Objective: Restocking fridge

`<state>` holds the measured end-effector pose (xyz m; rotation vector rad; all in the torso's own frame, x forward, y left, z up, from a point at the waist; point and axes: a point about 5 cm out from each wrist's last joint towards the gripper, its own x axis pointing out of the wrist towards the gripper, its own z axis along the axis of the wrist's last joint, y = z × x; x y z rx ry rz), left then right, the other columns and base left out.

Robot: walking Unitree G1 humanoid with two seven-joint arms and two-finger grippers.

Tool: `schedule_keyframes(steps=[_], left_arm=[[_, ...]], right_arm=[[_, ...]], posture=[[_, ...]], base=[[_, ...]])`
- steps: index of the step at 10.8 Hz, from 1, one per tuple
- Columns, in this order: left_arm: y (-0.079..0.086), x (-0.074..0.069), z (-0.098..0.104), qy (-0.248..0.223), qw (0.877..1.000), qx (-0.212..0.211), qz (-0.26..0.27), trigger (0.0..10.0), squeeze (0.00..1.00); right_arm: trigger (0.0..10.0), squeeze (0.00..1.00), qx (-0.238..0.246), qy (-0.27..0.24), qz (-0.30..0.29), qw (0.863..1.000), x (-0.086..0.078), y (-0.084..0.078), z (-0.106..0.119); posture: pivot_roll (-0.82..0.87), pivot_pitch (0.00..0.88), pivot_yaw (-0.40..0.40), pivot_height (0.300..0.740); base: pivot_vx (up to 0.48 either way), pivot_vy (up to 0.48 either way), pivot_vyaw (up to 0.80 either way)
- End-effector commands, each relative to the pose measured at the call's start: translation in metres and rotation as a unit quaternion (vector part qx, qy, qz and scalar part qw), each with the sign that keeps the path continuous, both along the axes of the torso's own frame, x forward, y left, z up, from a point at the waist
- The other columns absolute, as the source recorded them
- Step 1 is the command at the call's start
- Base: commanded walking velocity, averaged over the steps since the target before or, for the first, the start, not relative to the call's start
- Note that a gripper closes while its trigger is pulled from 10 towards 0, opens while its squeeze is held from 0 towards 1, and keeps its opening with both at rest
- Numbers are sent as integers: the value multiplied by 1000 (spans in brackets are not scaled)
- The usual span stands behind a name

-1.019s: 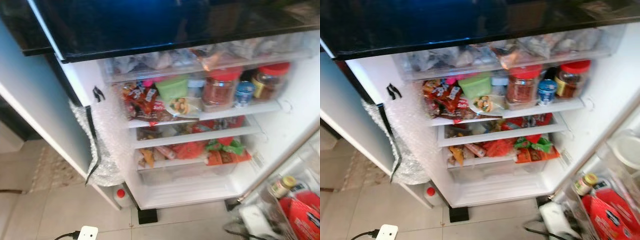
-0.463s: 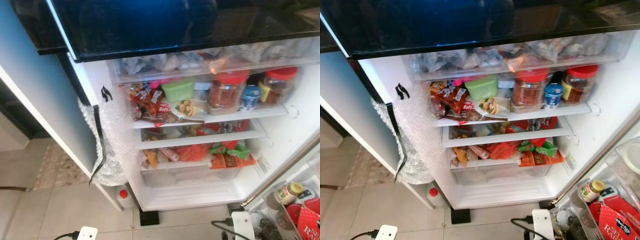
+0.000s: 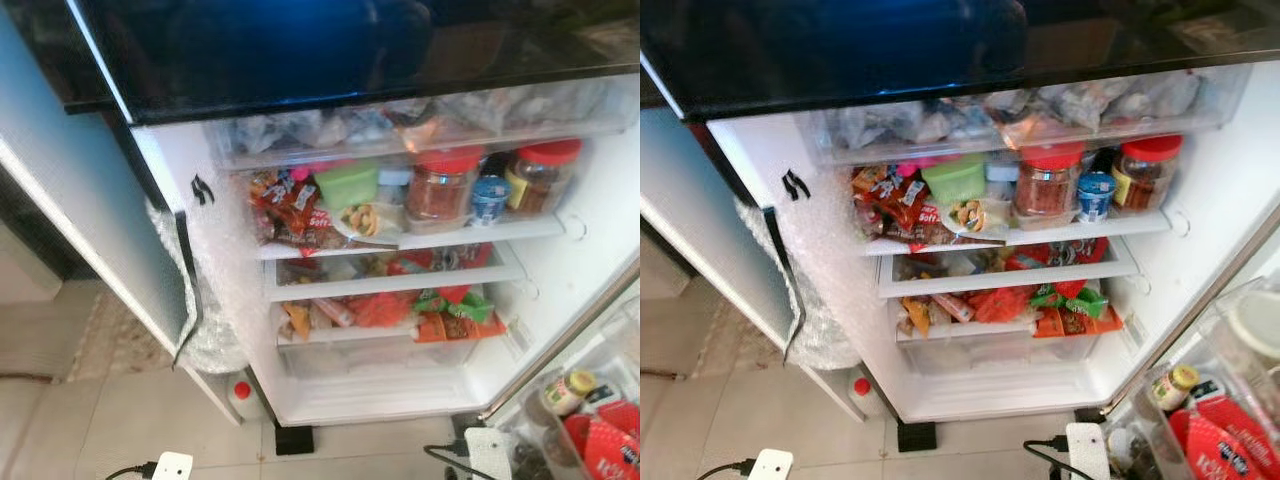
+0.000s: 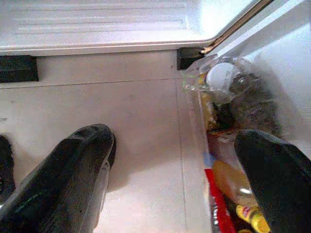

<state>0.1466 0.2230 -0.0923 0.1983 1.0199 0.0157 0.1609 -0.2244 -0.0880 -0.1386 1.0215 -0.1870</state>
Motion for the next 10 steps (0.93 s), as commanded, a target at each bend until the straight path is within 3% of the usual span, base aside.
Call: schedule_keyframes(steps=[1, 6, 10], left_arm=[[5, -8, -2, 14, 1000, 7, -4, 10000, 0], [4, -8, -2, 13, 1000, 1, 1, 10000, 0], [1, -8, -2, 5, 1000, -25, 12, 10000, 0]], right_arm=[[10000, 0, 8, 3, -8, 1000, 0, 3, -1], [10000, 0, 10, 15, -14, 1000, -7, 4, -4], [10000, 0, 11, 18, -16, 1000, -8, 7, -5]], posture=[[73, 43, 83, 740], [75, 76, 77, 740], [66, 84, 83, 740]], base=[[0, -292, 0], [0, -290, 0], [0, 0, 0]])
